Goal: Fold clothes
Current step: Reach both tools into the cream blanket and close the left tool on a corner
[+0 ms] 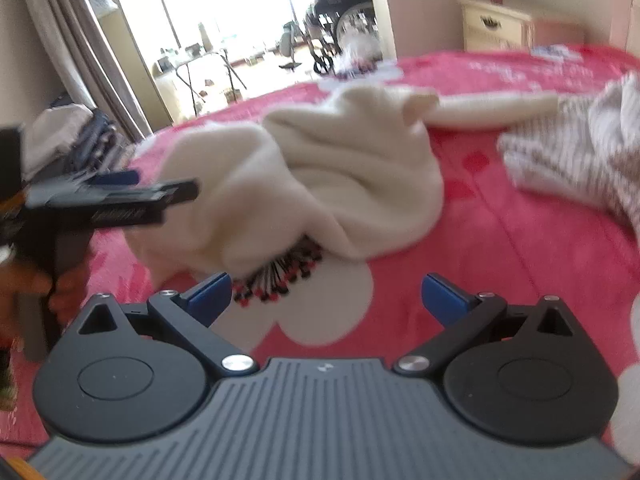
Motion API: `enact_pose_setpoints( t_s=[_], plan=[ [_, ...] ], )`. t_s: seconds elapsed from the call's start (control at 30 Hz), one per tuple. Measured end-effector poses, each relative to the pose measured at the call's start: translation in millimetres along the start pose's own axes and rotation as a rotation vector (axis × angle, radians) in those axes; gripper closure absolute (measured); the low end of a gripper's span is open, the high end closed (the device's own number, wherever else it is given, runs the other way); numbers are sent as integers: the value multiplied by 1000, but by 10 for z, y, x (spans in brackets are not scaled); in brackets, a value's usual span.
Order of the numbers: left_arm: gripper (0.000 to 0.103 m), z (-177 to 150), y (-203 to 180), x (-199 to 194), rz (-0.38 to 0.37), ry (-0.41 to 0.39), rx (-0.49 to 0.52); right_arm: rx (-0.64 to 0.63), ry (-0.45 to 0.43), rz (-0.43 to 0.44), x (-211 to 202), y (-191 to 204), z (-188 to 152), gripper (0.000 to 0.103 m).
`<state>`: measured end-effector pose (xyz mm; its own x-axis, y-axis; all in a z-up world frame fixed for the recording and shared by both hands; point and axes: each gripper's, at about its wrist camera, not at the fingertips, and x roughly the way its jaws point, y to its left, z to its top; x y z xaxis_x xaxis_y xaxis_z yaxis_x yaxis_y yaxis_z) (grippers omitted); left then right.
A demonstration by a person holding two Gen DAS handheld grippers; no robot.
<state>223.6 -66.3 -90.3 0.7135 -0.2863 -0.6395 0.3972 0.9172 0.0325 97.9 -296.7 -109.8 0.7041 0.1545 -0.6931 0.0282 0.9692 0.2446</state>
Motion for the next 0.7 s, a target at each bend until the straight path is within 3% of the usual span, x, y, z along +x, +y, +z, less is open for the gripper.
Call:
enact_pose_setpoints(
  t_s=[0.07, 0.1, 0.17, 0.23, 0.37, 0.5, 0.6, 0.7],
  plan=[
    [52, -14, -3, 164, -27, 37, -21, 17, 24, -12, 80, -48, -40, 1],
    [59, -36, 0, 196, -42, 42, -37, 25, 30, -18, 105, -74, -48, 1],
    [80, -127, -28, 86, -65, 11, -32, 37, 39, -32, 150, -125, -58, 1],
    [83, -277, -117, -93, -81, -27, 47, 43, 33, -51, 171, -183, -39, 1],
    [87, -738, -245, -501, -182, -40, 169, 50, -3, -87, 190, -306, 27, 1],
    [90, -1224, -319, -913, -307, 13, 245, 63, -28, -110, 236, -420, 92, 1],
    [97, -1497, -328, -1138, -397, 99, 237, 74, -53, -110, 251, -468, 140, 1],
    [96, -1655, -314, -1216, -387, 136, 255, 72, -89, -98, 247, -466, 196, 1]
  ],
)
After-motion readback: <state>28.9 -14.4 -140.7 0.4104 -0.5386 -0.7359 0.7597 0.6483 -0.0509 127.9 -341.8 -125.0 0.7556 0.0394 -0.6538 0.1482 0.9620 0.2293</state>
